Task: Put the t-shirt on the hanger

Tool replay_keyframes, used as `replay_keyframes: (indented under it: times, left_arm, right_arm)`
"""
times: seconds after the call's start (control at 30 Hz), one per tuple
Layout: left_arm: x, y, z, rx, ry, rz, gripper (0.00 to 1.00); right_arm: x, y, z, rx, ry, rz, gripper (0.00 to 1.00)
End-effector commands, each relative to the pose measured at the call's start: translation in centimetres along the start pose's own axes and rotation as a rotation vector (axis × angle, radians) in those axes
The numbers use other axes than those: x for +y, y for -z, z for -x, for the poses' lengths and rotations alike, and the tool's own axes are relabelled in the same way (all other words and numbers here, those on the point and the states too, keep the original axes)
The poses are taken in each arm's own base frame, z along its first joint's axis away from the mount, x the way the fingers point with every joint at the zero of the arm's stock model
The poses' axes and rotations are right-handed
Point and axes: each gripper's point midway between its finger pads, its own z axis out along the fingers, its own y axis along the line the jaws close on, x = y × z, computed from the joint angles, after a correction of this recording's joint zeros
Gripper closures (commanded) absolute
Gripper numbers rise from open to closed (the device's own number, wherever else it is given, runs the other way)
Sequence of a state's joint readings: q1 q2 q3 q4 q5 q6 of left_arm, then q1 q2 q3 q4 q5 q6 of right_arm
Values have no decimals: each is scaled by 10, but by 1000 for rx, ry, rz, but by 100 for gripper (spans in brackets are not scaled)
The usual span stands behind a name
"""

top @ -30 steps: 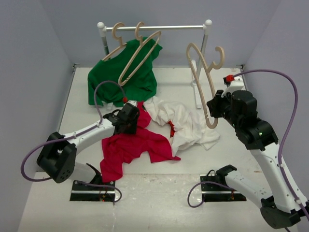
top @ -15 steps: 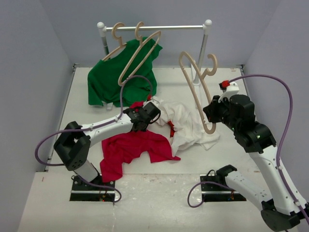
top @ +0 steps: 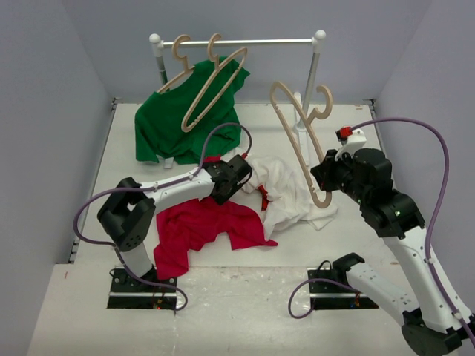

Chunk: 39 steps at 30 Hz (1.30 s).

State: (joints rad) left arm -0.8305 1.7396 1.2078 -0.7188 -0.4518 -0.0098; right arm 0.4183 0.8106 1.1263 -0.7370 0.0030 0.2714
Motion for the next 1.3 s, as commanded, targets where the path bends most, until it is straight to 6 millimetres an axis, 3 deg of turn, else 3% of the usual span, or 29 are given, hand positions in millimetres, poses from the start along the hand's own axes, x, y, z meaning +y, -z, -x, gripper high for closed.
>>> replay_keyframes:
  times: [0.0,0.13,0.3,0.4,0.57,0.8,0.9,1.1,1.27]
  left_arm:
    - [21,6,21,-33,-46,21,43]
    - [25,-1,19,-17,-38,16,47]
    - [12,-4,12,-5,-45,-53,61]
    - [3,0,9,-3,-47,-108,60]
    - [3,6,4,-16,-38,-114,50]
    - [17,-16,-3,50,-34,-4,52]
    - [21,-21,-2,64,-35,33,60]
    - [40,-10,9,19,12,119,89]
    - [51,6,21,-33,57,136,88]
  right_arm:
    - [13,4,16,-74,18,71,100]
    - [15,4,16,-74,20,84,100]
    - [15,5,16,-81,23,86,100]
    - [16,6,18,-85,22,87,100]
    - [17,4,17,-78,23,95,100]
    - [18,1,15,-68,20,103,100]
    - [19,1,15,-71,21,105,100]
    - [21,-4,10,-48,17,116,100]
    - [23,-8,4,-30,11,136,100]
